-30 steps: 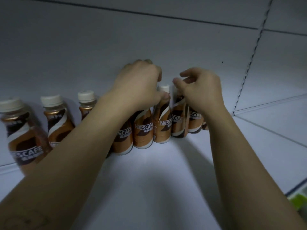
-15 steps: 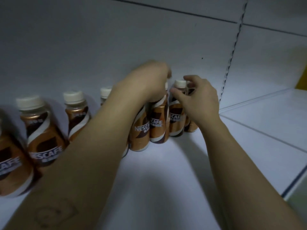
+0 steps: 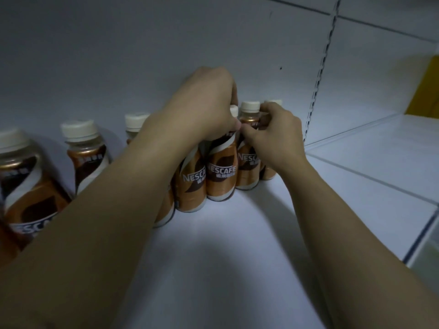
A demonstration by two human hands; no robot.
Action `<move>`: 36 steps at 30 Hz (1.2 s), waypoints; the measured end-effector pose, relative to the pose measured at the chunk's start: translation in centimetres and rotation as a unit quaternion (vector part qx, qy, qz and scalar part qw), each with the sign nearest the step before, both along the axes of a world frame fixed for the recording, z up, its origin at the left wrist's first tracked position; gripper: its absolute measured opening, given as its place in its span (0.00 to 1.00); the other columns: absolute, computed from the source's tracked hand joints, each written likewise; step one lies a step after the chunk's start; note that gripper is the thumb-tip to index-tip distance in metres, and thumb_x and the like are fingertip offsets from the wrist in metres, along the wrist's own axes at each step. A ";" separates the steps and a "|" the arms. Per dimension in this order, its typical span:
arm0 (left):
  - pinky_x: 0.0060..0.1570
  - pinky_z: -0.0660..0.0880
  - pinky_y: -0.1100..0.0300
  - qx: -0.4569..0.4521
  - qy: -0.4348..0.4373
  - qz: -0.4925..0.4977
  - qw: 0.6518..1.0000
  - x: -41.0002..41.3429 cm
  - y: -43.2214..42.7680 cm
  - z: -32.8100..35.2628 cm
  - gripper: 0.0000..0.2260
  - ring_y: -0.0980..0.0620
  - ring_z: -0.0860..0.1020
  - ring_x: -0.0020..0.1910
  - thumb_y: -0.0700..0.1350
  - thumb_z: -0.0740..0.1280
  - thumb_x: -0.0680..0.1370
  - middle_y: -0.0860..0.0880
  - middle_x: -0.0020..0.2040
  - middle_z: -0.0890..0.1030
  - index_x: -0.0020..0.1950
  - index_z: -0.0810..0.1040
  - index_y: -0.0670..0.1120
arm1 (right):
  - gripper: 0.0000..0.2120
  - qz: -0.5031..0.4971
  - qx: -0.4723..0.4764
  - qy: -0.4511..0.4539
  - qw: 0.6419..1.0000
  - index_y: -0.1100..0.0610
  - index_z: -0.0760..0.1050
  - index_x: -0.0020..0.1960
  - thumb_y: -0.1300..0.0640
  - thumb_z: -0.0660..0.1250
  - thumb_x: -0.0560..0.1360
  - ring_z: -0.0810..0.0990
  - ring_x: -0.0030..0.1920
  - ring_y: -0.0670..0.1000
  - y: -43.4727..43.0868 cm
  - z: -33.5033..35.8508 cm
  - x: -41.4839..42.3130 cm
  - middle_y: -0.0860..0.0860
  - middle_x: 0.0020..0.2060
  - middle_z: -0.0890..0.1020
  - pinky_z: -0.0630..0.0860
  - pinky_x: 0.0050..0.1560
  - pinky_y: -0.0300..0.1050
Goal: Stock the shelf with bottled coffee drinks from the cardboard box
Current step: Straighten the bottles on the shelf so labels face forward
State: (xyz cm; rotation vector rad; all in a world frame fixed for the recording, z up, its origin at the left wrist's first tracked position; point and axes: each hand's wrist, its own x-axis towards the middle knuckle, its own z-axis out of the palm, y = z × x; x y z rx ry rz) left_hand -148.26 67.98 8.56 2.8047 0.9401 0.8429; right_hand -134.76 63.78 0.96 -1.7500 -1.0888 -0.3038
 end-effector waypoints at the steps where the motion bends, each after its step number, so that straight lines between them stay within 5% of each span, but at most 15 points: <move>1: 0.44 0.74 0.56 0.002 -0.006 0.004 1.000 0.0 0.1 0.0 0.18 0.48 0.78 0.46 0.52 0.76 0.68 0.46 0.50 0.82 0.54 0.82 0.47 | 0.19 0.014 0.004 0.001 1.000 0.53 0.76 0.58 0.48 0.71 0.71 0.82 0.47 0.49 0.0 -0.1 0.0 0.49 0.48 0.84 0.79 0.47 0.46; 9: 0.43 0.77 0.51 0.054 -0.021 0.092 0.994 0.6 1.6 -0.9 0.20 0.44 0.78 0.42 0.58 0.75 0.66 0.45 0.44 0.81 0.49 0.80 0.45 | 0.28 0.074 0.008 0.040 0.996 0.54 0.68 0.70 0.53 0.70 0.72 0.81 0.47 0.46 0.0 -0.6 0.5 0.48 0.51 0.81 0.77 0.49 0.40; 14: 0.39 0.75 0.53 0.090 -0.016 0.108 0.990 0.9 1.8 -1.0 0.19 0.44 0.78 0.40 0.59 0.74 0.67 0.45 0.42 0.80 0.46 0.79 0.45 | 0.08 0.055 -0.034 -0.031 0.997 0.51 0.76 0.48 0.50 0.69 0.72 0.77 0.39 0.46 -0.1 -0.5 0.6 0.44 0.37 0.78 0.66 0.34 0.31; 19: 0.37 0.73 0.54 0.087 -0.006 0.106 0.991 0.8 1.9 -1.0 0.19 0.44 0.77 0.40 0.59 0.74 0.67 0.45 0.42 0.79 0.47 0.79 0.46 | 0.14 0.026 -0.047 -0.052 0.997 0.54 0.80 0.49 0.45 0.73 0.70 0.77 0.41 0.48 -0.2 -0.3 0.5 0.49 0.40 0.82 0.67 0.37 0.39; 25: 0.35 0.74 0.55 0.096 0.025 0.102 0.990 0.8 1.7 -1.1 0.17 0.45 0.77 0.37 0.55 0.76 0.66 0.46 0.39 0.78 0.45 0.79 0.45 | 0.18 0.015 -0.028 -0.028 0.999 0.52 0.81 0.53 0.43 0.74 0.69 0.76 0.40 0.45 0.1 -0.3 0.2 0.49 0.44 0.84 0.62 0.33 0.27; 36: 0.41 0.72 0.52 0.168 0.028 0.099 0.980 1.1 1.6 -1.6 0.19 0.43 0.73 0.49 0.51 0.75 0.67 0.42 0.51 0.73 0.53 0.80 0.43 | 0.25 0.001 -0.028 -0.024 0.999 0.51 0.78 0.59 0.43 0.75 0.66 0.80 0.47 0.51 -0.2 -0.5 0.1 0.50 0.47 0.83 0.73 0.45 0.43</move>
